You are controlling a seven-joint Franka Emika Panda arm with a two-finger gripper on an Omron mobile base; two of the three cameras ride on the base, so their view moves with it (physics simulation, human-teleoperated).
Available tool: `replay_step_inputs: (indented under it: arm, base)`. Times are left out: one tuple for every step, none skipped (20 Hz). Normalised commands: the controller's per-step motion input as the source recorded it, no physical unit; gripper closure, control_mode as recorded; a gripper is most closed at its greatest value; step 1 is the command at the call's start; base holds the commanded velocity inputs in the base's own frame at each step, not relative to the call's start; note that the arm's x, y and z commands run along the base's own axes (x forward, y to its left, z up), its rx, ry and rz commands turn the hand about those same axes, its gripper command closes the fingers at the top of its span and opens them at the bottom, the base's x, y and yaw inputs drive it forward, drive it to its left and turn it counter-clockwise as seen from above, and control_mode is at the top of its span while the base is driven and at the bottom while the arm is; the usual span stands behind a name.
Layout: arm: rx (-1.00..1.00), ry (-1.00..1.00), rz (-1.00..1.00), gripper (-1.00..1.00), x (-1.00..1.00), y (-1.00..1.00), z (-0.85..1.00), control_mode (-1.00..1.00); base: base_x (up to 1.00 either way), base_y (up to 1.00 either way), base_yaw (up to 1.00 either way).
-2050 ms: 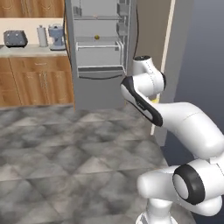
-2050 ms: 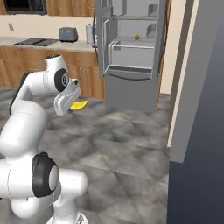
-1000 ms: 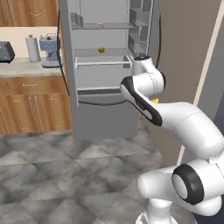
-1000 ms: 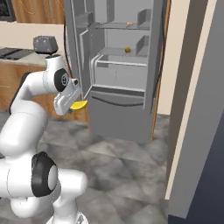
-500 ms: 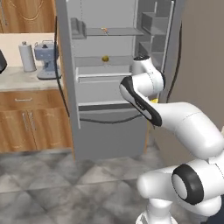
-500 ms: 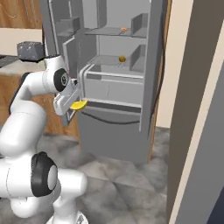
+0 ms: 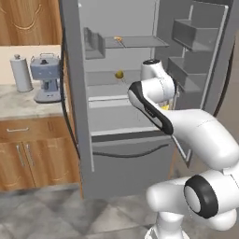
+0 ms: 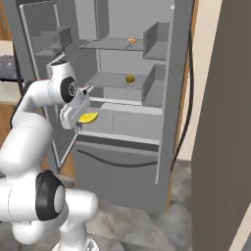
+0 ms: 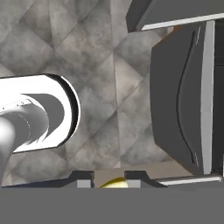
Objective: Transport the fish and lemon wedge to the fridge. Place the fish on the rack containing meat and place the lemon wedge on the rack containing the vegetable, ensuring meats and vegetables are on different racks.
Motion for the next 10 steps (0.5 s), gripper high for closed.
replay_step_inputs:
  arm:
    - [0.0,0.0,0.0,1.0,0.0,0.0,0.0,1.0]
    - [0.0,0.0,0.0,1.0,0.0,0.0,0.0,1.0]
    - [0.0,0.0,0.0,1.0,0.0,0.0,0.0,1.0]
    - [0.0,0.0,0.0,1.0,0.0,0.0,0.0,1.0]
    - [0.0,0.0,0.0,1.0,0.0,0.0,0.0,1.0]
    - [0.0,0.0,0.0,1.0,0.0,0.0,0.0,1.0]
    - [0.0,0.0,0.0,1.0,0.0,0.0,0.0,1.0]
    - [0.0,0.0,0.0,1.0,0.0,0.0,0.0,1.0]
    - [0.0,0.0,0.0,1.0,0.0,0.0,0.0,1.0]
    - [0.0,0.0,0.0,1.0,0.0,0.0,0.0,1.0]
  base:
    - [1.0,0.65,-0.11]
    - [1.0,0.66,-0.11]
    - [1.0,0.51,-0.08]
    - [1.0,0.23,-0.05]
    - [1.0,0.0,-0.01]
    - [1.0,-0.19,0.0]
    - [0.97,-0.39,0.0]
    - [0.86,-0.58,0.0]
    - [0.59,-0.74,0.0]
    - [0.43,-0.79,0.0]
